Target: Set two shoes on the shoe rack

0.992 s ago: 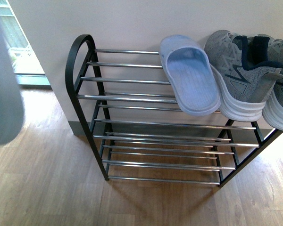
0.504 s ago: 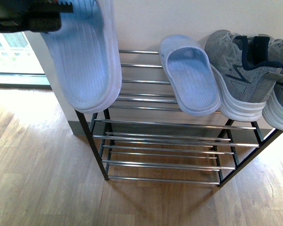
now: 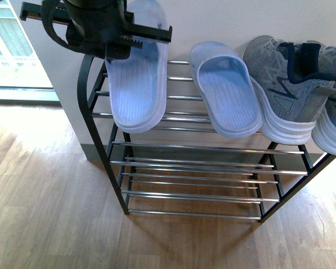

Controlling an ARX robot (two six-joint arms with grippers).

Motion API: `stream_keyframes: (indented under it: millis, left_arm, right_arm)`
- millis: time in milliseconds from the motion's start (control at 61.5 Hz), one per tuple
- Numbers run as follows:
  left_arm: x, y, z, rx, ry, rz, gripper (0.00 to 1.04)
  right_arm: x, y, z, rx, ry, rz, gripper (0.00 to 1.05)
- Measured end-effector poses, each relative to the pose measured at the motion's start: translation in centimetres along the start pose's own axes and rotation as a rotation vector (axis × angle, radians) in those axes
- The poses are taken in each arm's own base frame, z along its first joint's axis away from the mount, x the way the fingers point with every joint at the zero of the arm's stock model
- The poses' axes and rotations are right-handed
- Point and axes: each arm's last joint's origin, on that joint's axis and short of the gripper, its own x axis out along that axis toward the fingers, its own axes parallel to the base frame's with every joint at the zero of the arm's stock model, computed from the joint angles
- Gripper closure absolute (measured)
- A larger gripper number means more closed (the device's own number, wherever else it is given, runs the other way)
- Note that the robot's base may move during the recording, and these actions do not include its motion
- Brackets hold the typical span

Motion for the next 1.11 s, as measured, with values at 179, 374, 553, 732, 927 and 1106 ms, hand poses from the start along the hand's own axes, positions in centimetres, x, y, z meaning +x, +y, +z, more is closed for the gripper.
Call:
stream_keyframes:
  millis: [179, 374, 553, 732, 927, 1106]
  left_arm:
    - [1.7, -0.4, 0.3, 0.044, 0.028, 0.031, 1.03]
    - [3.5, -0.4, 0.6, 0.044, 0.033, 0.045, 1.03]
    - [4.6, -1.0, 0.5, 0.045, 0.046, 0.015, 1.03]
    - [4.5, -1.5, 0.7, 0.047, 0.038, -0.015, 1.03]
    - [4.6, -1.7, 0.7, 0.042, 0.030, -0.001, 0.88]
    - [5.0, -1.6, 0.6, 0.019, 0.037, -0.009, 0.54]
  right_arm:
    - [0.0, 0.0, 0.0, 0.000, 0.000, 0.000, 0.09]
    - [0.0, 0.0, 0.0, 0.000, 0.000, 0.000, 0.09]
    - [0.0, 0.0, 0.0, 0.000, 0.000, 0.000, 0.09]
    - [0.0, 0.0, 0.0, 0.000, 0.000, 0.000, 0.09]
    - [0.0, 0.0, 0.0, 0.000, 0.000, 0.000, 0.09]
    - [0.0, 0.0, 0.0, 0.000, 0.000, 0.000, 0.09]
